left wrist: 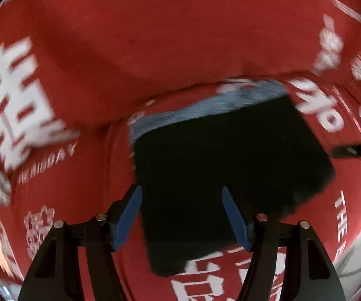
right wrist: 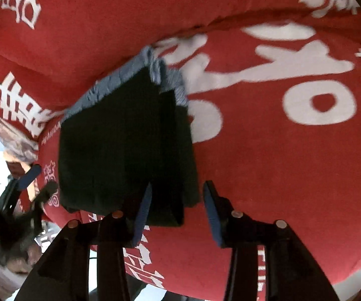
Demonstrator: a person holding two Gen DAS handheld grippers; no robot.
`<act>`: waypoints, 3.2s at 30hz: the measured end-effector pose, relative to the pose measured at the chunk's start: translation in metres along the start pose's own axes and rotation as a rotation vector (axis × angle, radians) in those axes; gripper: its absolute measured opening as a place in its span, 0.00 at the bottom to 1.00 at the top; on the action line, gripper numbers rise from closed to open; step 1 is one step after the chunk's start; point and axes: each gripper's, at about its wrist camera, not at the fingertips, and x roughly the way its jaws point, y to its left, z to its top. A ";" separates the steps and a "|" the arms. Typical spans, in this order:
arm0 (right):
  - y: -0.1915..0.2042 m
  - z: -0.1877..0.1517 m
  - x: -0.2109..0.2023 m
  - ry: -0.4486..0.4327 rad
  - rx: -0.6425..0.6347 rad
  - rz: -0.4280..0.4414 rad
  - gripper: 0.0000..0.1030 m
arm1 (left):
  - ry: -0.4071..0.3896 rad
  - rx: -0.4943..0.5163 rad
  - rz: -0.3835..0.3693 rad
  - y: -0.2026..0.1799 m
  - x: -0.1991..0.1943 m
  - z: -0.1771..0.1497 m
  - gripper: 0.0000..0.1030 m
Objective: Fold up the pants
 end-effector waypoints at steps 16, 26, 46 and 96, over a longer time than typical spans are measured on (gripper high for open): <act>0.050 -0.012 0.043 0.027 -0.135 -0.062 0.22 | 0.219 -0.157 -0.031 0.042 0.069 -0.045 0.81; 0.051 -0.014 0.044 0.042 -0.155 -0.086 0.22 | 0.186 -0.270 -0.006 0.081 0.063 -0.015 0.81; 0.054 -0.014 0.048 0.044 -0.155 -0.096 0.23 | 0.208 -0.254 0.042 0.085 0.095 0.016 0.81; 0.034 0.001 0.019 0.018 -0.052 -0.045 0.74 | 0.252 -0.309 0.039 0.091 0.087 0.009 0.99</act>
